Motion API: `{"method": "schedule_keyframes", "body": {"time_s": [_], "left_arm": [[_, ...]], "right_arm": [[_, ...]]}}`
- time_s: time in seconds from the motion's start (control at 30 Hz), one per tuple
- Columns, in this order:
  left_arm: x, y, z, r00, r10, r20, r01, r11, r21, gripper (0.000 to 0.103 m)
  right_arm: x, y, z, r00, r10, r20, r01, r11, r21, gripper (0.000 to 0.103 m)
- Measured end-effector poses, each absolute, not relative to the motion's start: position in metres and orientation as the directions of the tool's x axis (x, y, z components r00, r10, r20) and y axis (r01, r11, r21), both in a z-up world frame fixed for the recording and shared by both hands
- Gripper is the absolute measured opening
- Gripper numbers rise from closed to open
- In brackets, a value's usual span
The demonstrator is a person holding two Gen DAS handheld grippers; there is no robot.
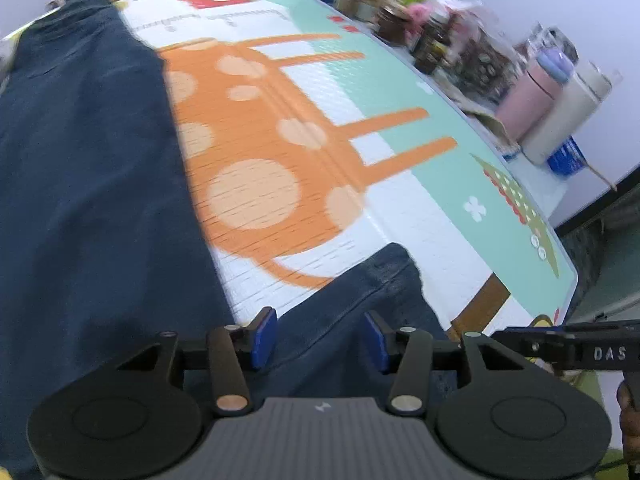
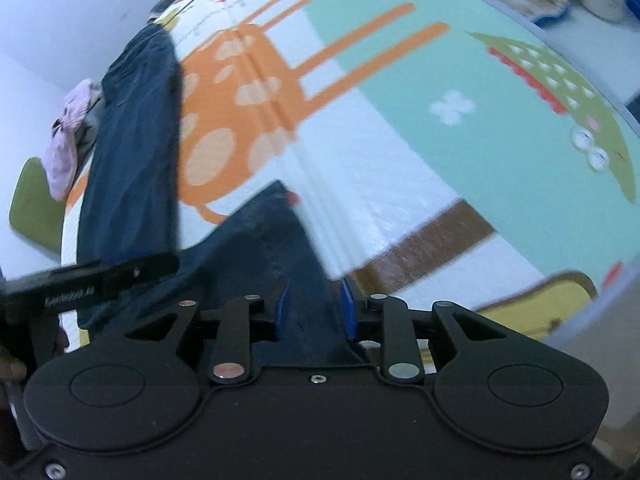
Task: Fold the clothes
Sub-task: 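Move both grippers down to the jeans leg hems, then close both grippers on the jeans leg hems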
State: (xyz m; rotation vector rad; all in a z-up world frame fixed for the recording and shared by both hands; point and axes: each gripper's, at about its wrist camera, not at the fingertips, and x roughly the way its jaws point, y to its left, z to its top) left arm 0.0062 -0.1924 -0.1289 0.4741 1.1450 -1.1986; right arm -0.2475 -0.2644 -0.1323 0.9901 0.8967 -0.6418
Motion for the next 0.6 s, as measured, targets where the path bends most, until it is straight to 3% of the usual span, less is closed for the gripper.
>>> {"method": "schedule_keyframes", "body": {"time_s": [0.6], "left_arm": [[-0.025,-0.247,-0.155,-0.078,-0.396,-0.915,0.958,0.224,-0.179,0.059]], "right_arm": [[-0.249,-0.250,-0.167,0.486,-0.010,-0.874,0.802,0.402,0.442,0.033]]}}
